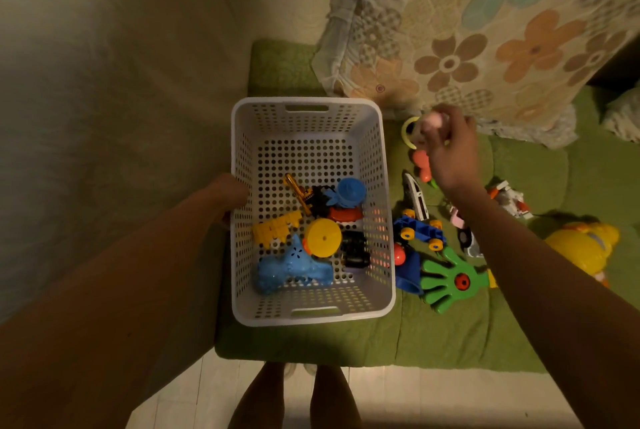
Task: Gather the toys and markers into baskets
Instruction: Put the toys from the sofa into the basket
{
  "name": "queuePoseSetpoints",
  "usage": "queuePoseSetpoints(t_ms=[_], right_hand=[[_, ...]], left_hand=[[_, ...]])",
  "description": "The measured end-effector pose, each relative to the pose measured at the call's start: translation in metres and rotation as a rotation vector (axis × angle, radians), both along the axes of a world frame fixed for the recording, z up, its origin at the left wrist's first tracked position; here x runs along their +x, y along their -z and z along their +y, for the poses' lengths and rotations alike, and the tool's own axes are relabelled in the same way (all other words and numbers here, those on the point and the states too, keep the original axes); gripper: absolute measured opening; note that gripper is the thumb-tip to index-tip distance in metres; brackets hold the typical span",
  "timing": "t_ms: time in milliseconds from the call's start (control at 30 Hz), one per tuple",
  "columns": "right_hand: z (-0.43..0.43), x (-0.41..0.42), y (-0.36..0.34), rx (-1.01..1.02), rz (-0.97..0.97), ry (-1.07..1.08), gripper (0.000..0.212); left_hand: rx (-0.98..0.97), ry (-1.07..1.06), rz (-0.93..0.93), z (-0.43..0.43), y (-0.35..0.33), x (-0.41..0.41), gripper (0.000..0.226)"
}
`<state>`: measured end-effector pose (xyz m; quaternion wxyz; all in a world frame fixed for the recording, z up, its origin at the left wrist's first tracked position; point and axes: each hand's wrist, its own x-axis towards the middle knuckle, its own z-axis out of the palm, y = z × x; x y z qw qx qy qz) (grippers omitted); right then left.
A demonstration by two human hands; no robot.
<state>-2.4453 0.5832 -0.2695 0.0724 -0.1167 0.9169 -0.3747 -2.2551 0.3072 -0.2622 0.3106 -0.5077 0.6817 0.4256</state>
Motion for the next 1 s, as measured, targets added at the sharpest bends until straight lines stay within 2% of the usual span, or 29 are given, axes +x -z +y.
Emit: queuePoseSetpoints(t_ms=[200, 333, 500, 667, 867, 1000], right_hand=[[-0.043, 0.013, -0.054, -0.356, 0.038, -0.074, 0.022], [-0.063, 0.030, -0.061, -0.406, -0.009, -0.214, 0.024], [-0.078, 0.055, -0.031, -0.137, -0.153, -0.511, 0.028], [-0.082, 0.088, 0.017, 0.271, -0.343, -0.694, 0.034], [-0.094, 0.112, 0.042, 0.363, -0.231, -0.709, 0.030], [-0.100, 0.120, 0.059, 0.391, -0.267, -0.743, 0.031]], left_hand=[[0.013, -0.024, 0.027, 0.002, 0.000, 0.000, 0.022], [0.008, -0.054, 0.029, 0.002, 0.002, 0.001, 0.025], [0.004, -0.059, 0.025, -0.001, 0.005, 0.001, 0.009], [-0.007, -0.090, 0.019, -0.001, 0.009, 0.002, 0.022], [-0.029, -0.079, -0.005, 0.001, 0.008, 0.002, 0.027], [-0.052, -0.074, -0.017, 0.004, 0.008, 0.000, 0.030]])
